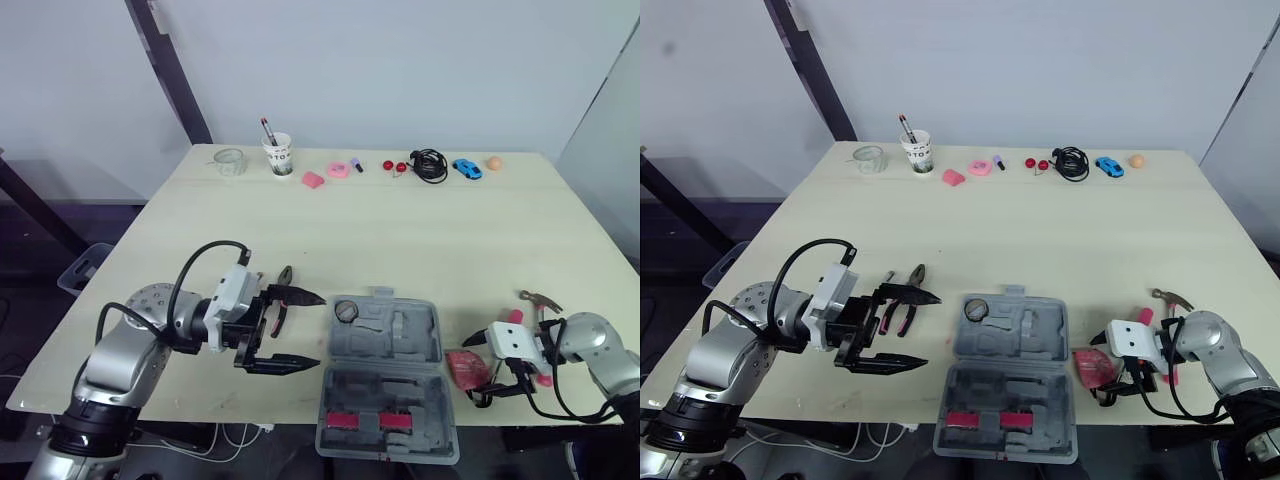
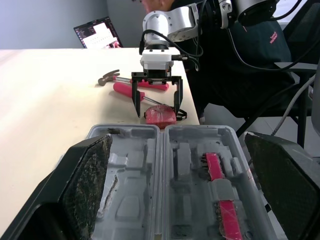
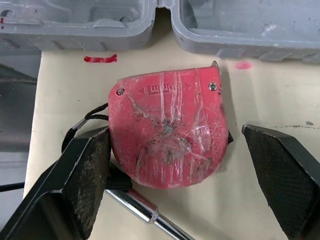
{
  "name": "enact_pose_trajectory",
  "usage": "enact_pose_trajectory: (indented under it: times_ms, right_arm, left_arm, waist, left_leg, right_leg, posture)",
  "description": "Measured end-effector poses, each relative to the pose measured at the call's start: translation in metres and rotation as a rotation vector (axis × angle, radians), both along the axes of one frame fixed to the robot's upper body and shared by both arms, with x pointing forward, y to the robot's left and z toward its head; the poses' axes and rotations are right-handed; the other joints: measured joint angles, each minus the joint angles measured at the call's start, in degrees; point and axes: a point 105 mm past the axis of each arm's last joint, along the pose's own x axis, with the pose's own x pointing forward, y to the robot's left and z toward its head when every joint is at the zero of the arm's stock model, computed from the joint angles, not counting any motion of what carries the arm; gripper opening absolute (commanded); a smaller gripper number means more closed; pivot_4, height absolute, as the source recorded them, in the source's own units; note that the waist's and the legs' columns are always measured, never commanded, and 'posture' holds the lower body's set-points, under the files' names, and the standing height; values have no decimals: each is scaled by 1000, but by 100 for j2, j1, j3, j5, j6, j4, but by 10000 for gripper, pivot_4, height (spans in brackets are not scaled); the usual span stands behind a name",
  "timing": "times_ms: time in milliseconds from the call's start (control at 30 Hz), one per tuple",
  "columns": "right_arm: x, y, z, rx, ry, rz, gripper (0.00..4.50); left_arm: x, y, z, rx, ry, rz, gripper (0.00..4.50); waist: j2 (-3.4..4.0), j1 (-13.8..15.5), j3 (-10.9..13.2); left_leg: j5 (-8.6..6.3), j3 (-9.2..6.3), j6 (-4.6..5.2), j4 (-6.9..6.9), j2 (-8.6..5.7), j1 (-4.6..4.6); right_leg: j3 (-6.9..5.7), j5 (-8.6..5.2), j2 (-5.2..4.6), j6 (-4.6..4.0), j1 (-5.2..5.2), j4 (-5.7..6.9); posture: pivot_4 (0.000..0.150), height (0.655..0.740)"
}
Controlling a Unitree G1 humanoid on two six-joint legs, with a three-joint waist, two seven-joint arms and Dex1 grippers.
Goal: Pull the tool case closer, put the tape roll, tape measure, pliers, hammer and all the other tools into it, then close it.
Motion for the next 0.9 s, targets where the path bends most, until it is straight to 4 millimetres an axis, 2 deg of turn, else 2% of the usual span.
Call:
enact_pose_trajectory:
  times_ms: [100,200,300,567,667,733,767,900]
  right_arm:
    - [1,6,-2,9,4,10,43205]
    - [2,5,-3,5,8,6,34257]
    - [2,4,-3,5,6,5,29883]
    - [0,0,-1,12,6,-34,29882]
    - [2,-7,7,-4,1,-64,29882]
    - [5,-9,21,-2,-22,-83,29882]
    - [7,-9,29,2,-37,-97,29882]
    - [12,-2,41,14,-45,-145,29882]
  left_arm:
    - [0,0,0,-1,-4,1,45000]
    - [0,0,0,-2,-6,2,45000]
    - [0,0,1,-3,-8,2,45000]
    - [0,-3,1,-17,-13,-3,45000]
    - [0,-3,0,-22,-14,-4,45000]
    - [0,-4,0,-26,-15,-4,45000]
    - [1,-4,1,-31,-15,-2,45000]
    - [2,-5,1,-38,-16,10,45000]
  waist:
    - [0,-1,0]
    - [0,1,0]
    - [0,1,0]
    - [0,8,0]
    - [3,4,2]
    - [5,-3,2]
    - [5,-9,2]
    - [5,-7,3]
  left_leg:
    - [0,0,0,0,0,0]
    - [0,1,0,0,0,0]
    - [0,0,0,0,0,1]
    - [0,1,0,1,0,0]
    - [0,2,0,1,-1,0]
    - [0,1,0,0,0,1]
    - [0,1,0,0,1,1]
    - [0,1,0,0,1,1]
  right_leg:
    - [0,0,0,0,0,0]
    - [1,0,0,0,0,0]
    - [1,1,0,1,0,0]
    - [2,1,-1,2,0,0]
    - [3,2,-1,3,0,0]
    - [3,2,0,3,0,0]
    - [3,2,1,3,0,1]
    - [2,2,1,3,0,1]
  posture:
    - [1500,7400]
    - [1500,7400]
    - [1500,7400]
    - [1500,7400]
    - [1500,7400]
    - [1500,7400]
    - [1500,7400]
    - [1500,7400]
